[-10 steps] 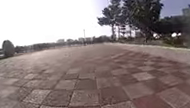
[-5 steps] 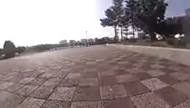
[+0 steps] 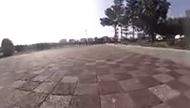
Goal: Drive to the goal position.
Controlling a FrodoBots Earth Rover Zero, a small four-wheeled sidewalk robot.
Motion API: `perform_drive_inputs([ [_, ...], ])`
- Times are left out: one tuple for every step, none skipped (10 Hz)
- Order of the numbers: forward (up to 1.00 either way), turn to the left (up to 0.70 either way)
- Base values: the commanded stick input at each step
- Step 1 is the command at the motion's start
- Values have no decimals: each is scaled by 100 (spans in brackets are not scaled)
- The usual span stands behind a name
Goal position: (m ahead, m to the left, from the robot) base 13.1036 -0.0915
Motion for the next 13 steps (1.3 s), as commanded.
perform_drive_inputs([
  [50,0],
  [50,0],
  [50,0],
  [50,0],
  [50,0],
  [50,0],
  [50,0],
  [50,0],
  [50,0],
  [50,0],
  [50,0],
  [50,0],
  [50,22],
])
